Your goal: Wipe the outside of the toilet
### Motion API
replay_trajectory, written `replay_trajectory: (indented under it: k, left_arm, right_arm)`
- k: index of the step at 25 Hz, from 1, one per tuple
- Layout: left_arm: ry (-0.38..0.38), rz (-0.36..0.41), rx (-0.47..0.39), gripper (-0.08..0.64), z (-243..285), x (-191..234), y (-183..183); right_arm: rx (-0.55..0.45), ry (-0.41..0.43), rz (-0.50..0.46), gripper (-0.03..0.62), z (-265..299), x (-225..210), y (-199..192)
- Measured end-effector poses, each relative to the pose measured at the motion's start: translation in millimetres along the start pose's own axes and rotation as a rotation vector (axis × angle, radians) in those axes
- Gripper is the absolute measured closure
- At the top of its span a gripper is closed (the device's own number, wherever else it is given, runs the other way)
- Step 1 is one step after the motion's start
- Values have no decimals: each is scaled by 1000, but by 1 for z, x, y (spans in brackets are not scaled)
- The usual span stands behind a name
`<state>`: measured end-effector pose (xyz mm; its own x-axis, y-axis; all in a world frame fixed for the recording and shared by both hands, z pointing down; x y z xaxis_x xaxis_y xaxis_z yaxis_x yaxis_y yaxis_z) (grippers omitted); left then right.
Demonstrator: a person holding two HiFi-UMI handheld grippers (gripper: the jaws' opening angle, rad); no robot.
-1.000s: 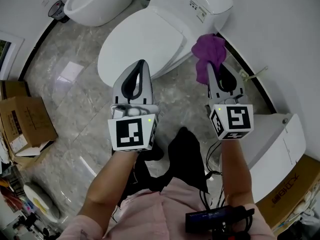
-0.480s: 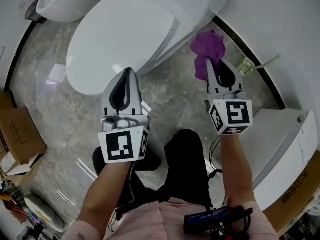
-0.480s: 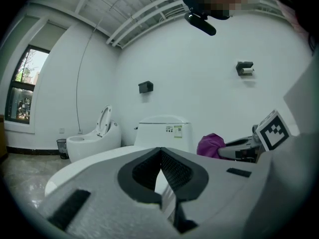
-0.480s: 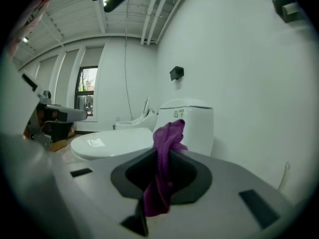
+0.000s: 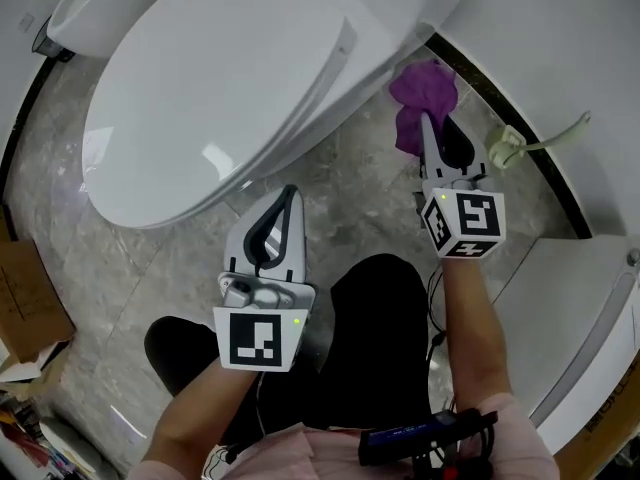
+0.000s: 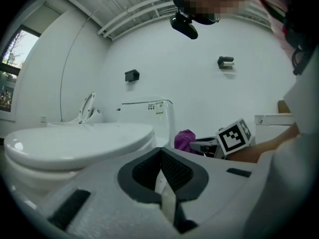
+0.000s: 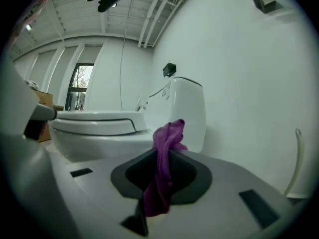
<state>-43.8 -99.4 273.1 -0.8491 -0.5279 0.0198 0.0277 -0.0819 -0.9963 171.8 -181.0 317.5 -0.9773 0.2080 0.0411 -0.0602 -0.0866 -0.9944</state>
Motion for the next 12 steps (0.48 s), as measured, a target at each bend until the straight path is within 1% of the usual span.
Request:
replay_trajectory:
  k: [3,5,9,12]
  left_arm:
    - [-18,3,32,554,-1,0,-33]
    - [-25,21,43,554,0,2,-48]
    - [2,17,64,554,-6,9,-64]
    - [16,35,83,554,-11,15,-67]
  right_arm:
    - [-37,-24,-9,520,16,-9,-20]
    - [-62,-31,-14,520,28,-12,-27]
    - [-64,-21,-28,520,45,-12,-39]
    - [-59,-28,-31,520,55,-14,-43]
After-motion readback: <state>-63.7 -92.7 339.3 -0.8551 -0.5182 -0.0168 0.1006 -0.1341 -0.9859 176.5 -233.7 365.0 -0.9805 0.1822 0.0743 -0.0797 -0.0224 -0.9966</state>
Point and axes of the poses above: the fingertips, and each gripper's own axes: z forward along the fingers, x to its left, y out of its top, the point moved 2 cm from there along -z, backward along the fingers, and after that the axes turned 4 degrees about -x, right-handed, at the moved point
